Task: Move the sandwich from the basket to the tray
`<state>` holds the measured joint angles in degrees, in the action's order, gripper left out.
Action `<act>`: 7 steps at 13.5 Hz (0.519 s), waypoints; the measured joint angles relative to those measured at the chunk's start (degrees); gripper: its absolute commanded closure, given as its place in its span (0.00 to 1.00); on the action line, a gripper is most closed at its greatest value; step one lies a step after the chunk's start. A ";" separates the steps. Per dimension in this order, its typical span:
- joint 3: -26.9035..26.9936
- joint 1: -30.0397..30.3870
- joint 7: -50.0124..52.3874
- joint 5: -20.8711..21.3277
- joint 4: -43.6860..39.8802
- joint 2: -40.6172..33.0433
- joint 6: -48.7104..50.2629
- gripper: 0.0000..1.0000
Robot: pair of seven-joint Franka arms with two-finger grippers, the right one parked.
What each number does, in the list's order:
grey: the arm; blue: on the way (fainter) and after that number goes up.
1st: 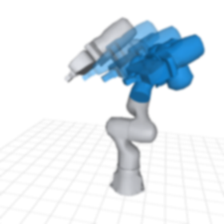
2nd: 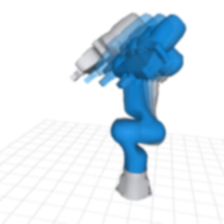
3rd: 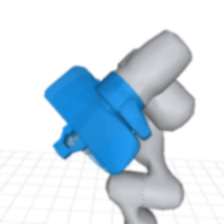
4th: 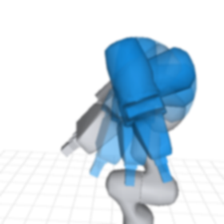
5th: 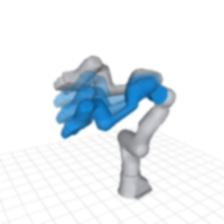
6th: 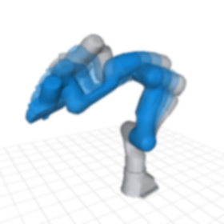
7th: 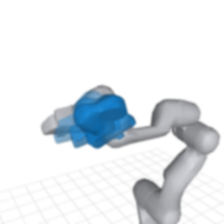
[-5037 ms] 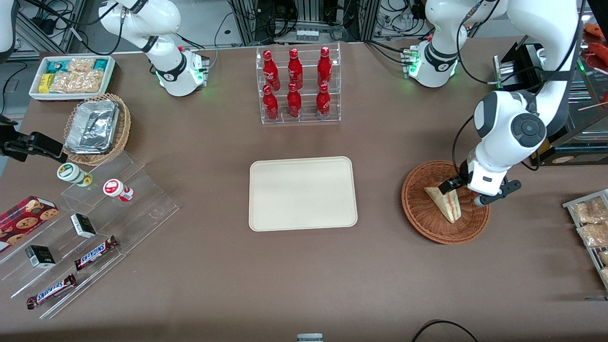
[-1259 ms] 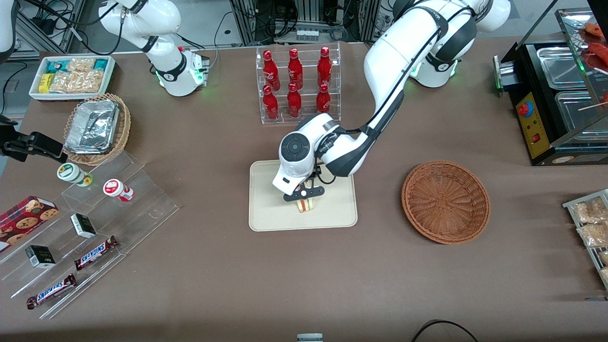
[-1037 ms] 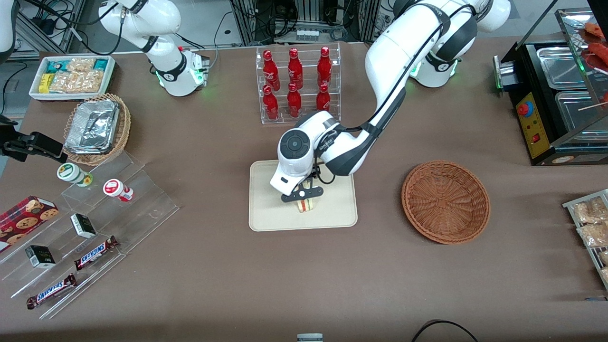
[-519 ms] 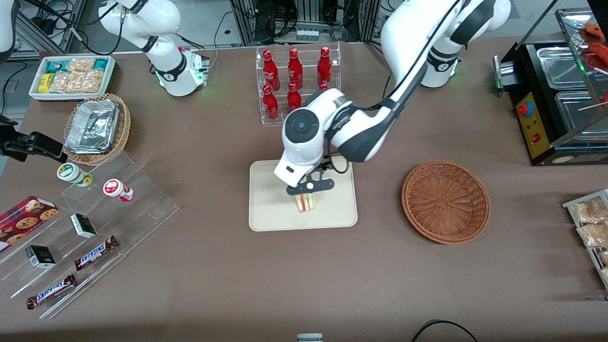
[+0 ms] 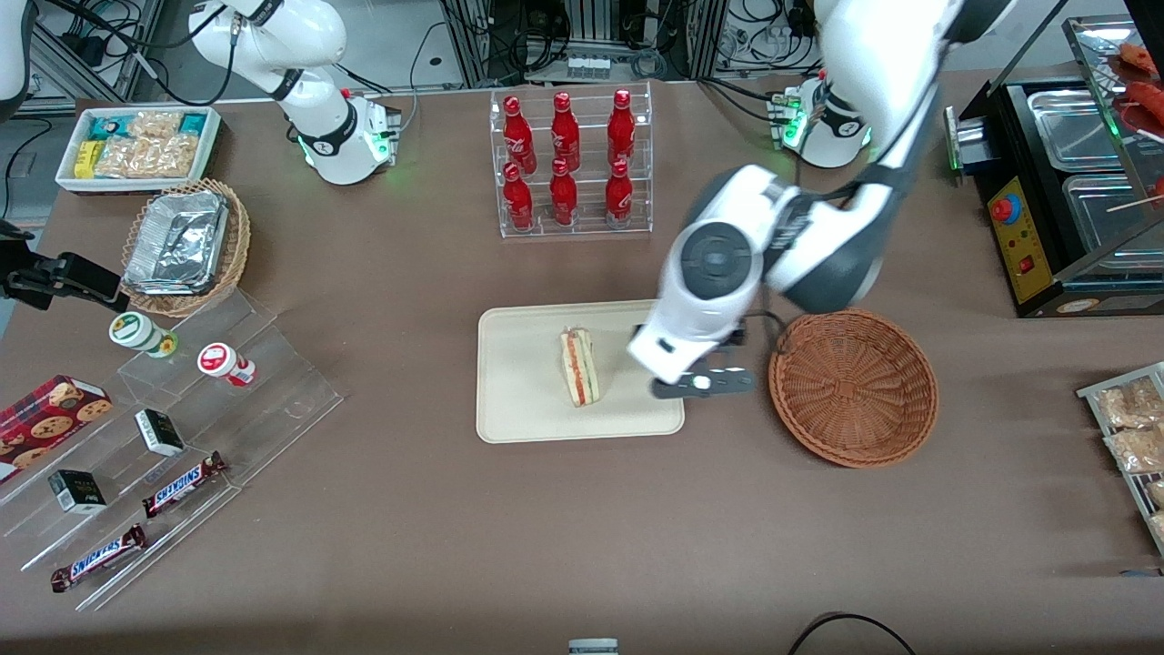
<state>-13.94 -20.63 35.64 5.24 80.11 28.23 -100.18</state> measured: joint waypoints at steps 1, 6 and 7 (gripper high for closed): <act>0.02 2.10 -3.16 -0.02 2.70 -2.19 0.00 0.00; 0.17 12.62 -17.18 -1.15 11.43 -10.90 0.20 0.00; 0.19 14.54 -19.57 -1.71 12.21 -12.44 1.11 0.00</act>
<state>-13.75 -6.10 16.06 3.54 92.32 15.80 -99.07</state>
